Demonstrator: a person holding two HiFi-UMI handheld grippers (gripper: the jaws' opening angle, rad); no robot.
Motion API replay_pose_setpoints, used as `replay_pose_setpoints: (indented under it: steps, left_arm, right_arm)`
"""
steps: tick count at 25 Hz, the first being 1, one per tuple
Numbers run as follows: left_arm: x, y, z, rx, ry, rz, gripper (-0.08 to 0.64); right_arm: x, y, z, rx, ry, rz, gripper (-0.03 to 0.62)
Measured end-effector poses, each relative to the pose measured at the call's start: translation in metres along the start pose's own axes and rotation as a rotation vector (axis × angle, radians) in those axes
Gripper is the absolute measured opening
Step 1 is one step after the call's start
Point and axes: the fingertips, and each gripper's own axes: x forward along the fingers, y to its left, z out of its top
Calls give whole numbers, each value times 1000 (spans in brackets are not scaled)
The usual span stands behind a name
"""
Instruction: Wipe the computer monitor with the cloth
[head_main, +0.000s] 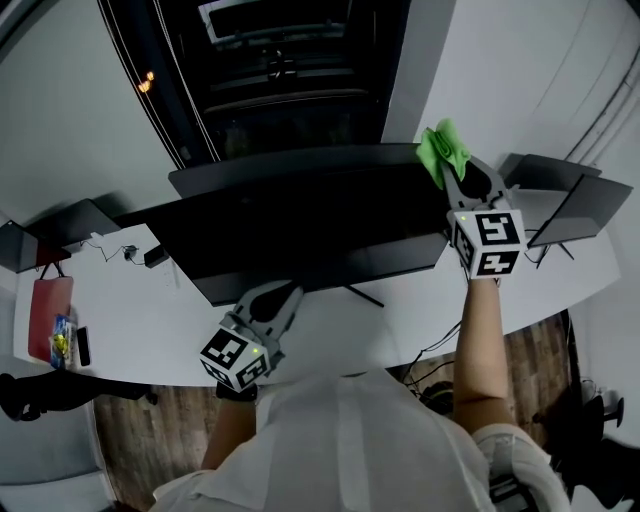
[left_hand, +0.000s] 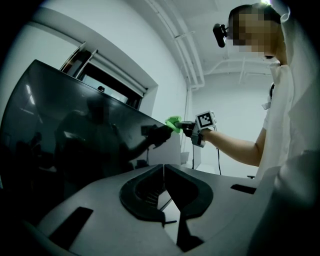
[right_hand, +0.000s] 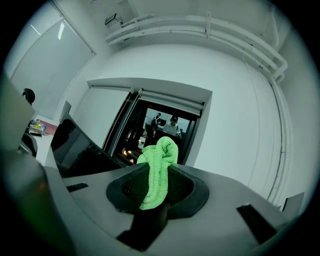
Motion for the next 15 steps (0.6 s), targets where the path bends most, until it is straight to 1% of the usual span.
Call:
replay_pose_setpoints:
  steps: [7,15]
  left_arm:
    - [7,-5,1,7,4,-8,21]
    - [1,-8,0,6,6,-4,21]
  right_arm:
    - [-12,-46,-21,10,40,-99,72]
    - [-31,-86,-45,-1,100,-200,72]
